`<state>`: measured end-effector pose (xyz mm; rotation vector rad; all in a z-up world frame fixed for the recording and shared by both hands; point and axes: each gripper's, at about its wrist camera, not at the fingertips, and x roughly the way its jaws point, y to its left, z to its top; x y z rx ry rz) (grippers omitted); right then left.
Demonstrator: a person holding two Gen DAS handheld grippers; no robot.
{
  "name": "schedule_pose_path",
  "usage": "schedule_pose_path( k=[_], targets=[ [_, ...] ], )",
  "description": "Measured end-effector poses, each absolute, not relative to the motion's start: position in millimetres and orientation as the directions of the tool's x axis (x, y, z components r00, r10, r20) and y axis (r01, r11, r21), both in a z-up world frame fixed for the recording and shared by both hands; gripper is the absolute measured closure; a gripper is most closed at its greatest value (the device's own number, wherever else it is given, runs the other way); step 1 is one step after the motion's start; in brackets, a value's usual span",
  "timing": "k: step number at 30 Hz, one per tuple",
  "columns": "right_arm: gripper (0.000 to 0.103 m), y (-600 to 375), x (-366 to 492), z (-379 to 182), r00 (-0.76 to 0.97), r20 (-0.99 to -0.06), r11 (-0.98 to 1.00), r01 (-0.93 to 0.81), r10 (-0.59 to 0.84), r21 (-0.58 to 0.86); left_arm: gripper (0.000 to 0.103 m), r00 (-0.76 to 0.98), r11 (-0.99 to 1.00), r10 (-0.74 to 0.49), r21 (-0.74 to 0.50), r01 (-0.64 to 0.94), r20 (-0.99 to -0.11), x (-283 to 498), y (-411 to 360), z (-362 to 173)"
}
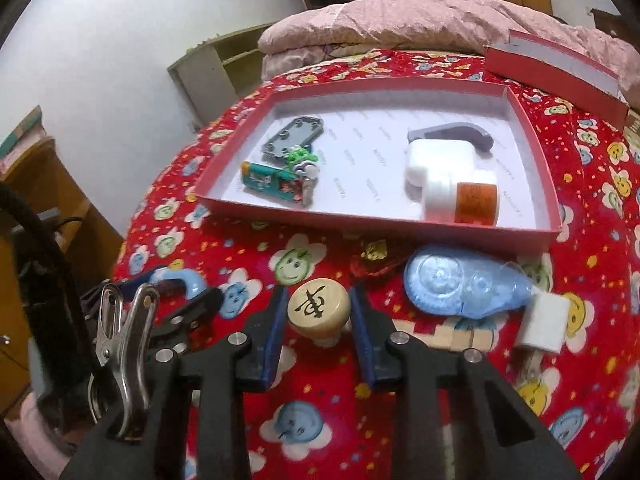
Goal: Organize rigid objects
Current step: 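Grasp the round wooden chess piece with the right gripper while the left holds the handle, then carry the handle and chess piece into the red box and open both grippers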
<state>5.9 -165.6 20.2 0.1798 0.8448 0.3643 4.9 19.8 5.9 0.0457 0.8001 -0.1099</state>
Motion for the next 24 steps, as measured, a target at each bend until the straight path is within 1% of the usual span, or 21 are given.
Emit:
schedule_pose_path(
  k=[6,14,18,24],
  targets=[
    [0.071,-173.8,-6.0,26.1,0.612,-0.682,0.916,-0.244,0.401,0.32,0.024,0.682,0.983,-0.169,-0.073,0.167,-0.712,2.5,21.8,14.1],
    [0.071,-193.6,-5.3,39.8,0.647,-0.646,0.911,-0.23,0.405,0.341,0.024,0.732,0.981,-0.174,-0.051,0.187,-0.659,4.5,15.6,43.2],
    [0.071,-205.1,-1.1,51.8,0.671,-0.628,0.915,-0.221,0.393,0.336,0.024,0.731,0.979,-0.195,-0.086,0.184,-0.654,18.5,16.8,58.3],
    [0.071,-220.6,7.4,66.7,0.714,-0.613,0.936,-0.185,0.338,0.301,0.024,0.726,0.97,-0.237,-0.123,0.207,-0.645,38.5,8.7,79.8]
  ],
)
